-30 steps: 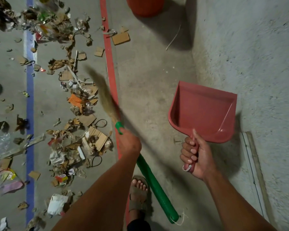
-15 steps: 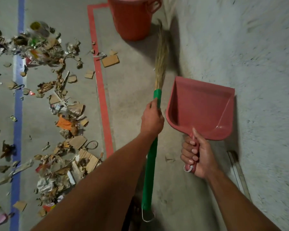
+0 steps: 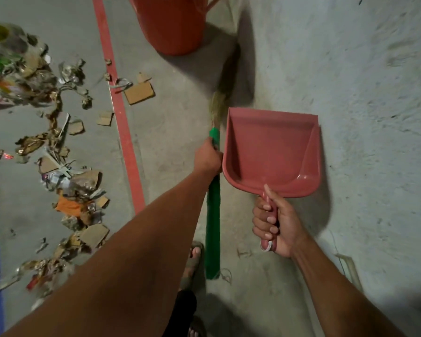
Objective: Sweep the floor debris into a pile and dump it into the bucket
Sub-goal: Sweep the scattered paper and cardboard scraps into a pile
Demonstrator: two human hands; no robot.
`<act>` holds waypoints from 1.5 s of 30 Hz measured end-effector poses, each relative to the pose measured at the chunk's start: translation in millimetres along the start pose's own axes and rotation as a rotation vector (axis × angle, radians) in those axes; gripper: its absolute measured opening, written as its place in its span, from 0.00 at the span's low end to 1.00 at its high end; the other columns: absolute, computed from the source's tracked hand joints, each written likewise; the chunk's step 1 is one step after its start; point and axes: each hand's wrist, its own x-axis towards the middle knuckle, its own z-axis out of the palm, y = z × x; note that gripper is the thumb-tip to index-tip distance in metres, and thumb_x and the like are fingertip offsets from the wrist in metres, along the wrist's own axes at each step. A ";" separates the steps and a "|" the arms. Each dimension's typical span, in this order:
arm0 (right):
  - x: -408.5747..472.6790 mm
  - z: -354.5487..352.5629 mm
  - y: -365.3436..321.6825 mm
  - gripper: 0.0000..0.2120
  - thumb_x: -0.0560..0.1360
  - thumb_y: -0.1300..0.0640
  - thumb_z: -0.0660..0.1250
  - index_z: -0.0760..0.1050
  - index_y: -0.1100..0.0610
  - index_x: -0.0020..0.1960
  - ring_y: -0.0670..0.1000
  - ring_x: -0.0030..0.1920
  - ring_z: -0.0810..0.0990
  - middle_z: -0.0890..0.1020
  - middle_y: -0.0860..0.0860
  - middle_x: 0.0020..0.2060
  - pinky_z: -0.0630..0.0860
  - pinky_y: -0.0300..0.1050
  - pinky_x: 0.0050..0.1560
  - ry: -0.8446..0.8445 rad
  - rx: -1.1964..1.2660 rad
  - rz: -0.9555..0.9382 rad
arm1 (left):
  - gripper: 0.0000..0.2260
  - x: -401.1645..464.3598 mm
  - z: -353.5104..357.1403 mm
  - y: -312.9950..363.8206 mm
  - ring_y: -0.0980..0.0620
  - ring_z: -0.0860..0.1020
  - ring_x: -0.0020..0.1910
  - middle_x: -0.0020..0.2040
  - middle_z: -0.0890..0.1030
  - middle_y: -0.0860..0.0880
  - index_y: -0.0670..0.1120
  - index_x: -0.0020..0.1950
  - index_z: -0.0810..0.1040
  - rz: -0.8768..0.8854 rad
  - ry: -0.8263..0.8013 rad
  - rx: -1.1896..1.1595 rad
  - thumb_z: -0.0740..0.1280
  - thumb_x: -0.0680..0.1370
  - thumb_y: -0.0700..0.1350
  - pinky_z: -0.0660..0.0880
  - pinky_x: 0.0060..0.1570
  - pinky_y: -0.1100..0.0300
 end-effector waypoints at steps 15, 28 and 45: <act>4.5 64.9 -34.4 0.22 0.82 0.42 0.63 0.65 0.53 0.34 0.43 0.17 0.59 0.62 0.46 0.21 0.56 0.37 0.18 -0.044 -0.062 0.040 | 0.27 -76.9 -26.7 -17.4 0.42 0.77 0.58 0.68 0.70 0.43 0.44 0.79 0.61 -0.028 0.245 -0.052 0.62 0.81 0.36 0.77 0.60 0.44; 2.9 51.2 11.3 0.22 0.82 0.42 0.64 0.63 0.53 0.36 0.44 0.18 0.58 0.61 0.47 0.23 0.57 0.37 0.18 -0.110 -0.150 0.175 | 0.22 -102.4 -114.0 -119.3 0.40 0.77 0.57 0.67 0.69 0.41 0.42 0.77 0.63 -0.448 0.442 -0.009 0.62 0.83 0.40 0.77 0.61 0.46; 63.3 119.9 -7.3 0.23 0.83 0.42 0.63 0.63 0.53 0.35 0.43 0.17 0.57 0.61 0.47 0.22 0.54 0.37 0.18 -0.135 -0.270 0.160 | 0.16 29.8 -167.6 -79.0 0.38 0.80 0.57 0.62 0.78 0.39 0.40 0.69 0.73 -0.326 0.391 -0.030 0.63 0.82 0.43 0.79 0.58 0.49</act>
